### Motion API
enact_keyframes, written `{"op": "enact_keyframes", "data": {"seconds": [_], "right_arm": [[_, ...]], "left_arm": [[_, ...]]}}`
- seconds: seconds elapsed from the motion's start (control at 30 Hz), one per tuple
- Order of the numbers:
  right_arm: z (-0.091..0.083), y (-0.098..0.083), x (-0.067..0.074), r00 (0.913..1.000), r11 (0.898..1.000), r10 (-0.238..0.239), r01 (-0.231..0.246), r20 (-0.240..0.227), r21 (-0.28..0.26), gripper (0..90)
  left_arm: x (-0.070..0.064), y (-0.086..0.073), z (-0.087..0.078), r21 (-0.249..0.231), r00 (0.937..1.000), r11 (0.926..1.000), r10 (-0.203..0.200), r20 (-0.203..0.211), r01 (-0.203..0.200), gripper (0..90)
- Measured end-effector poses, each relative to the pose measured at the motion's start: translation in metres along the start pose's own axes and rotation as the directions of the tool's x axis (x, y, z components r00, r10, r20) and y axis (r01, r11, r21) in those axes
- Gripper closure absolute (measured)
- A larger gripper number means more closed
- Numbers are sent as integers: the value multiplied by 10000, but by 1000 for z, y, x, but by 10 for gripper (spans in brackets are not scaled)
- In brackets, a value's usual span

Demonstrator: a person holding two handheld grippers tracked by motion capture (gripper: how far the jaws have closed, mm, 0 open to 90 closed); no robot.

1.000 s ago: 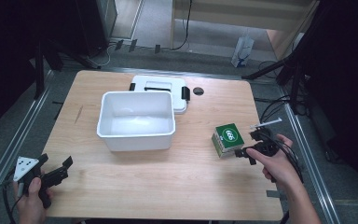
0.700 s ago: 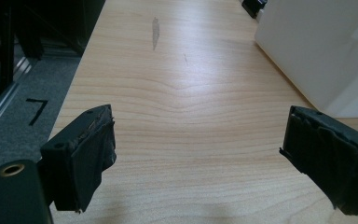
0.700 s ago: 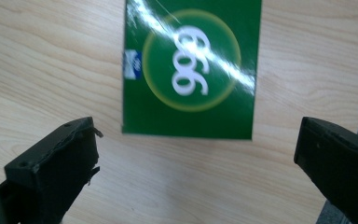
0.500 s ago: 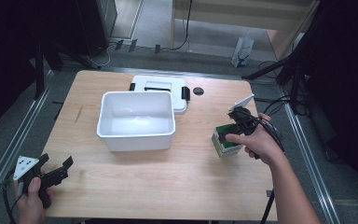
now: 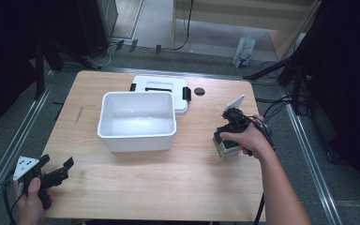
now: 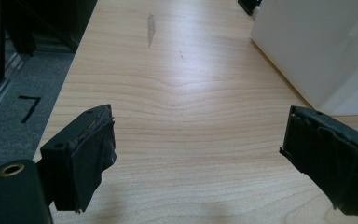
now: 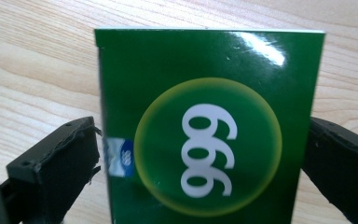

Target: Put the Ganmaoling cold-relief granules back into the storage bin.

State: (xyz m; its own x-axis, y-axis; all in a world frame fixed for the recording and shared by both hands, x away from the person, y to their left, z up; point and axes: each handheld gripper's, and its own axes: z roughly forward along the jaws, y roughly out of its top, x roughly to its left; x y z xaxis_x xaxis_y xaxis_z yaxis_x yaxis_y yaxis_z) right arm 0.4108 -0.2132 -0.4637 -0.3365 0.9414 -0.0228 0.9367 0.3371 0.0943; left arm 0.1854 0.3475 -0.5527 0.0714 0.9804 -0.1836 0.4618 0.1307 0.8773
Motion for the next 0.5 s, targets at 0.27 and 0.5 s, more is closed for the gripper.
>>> {"op": "enact_keyframes", "data": {"seconds": [0.27, 0.5], "right_arm": [[11, -1, 0, 9996, 9998, -203, 205, 184, -59, 134], [7, -2, -2, 9977, 9978, -649, 647, -201, -119, 160]], "left_arm": [[0, 0, 0, 12, 10000, 10000, -32, 31, 32, 100], [1, 0, 0, -2, 10000, 10000, -49, 64, 49, 101]]}}
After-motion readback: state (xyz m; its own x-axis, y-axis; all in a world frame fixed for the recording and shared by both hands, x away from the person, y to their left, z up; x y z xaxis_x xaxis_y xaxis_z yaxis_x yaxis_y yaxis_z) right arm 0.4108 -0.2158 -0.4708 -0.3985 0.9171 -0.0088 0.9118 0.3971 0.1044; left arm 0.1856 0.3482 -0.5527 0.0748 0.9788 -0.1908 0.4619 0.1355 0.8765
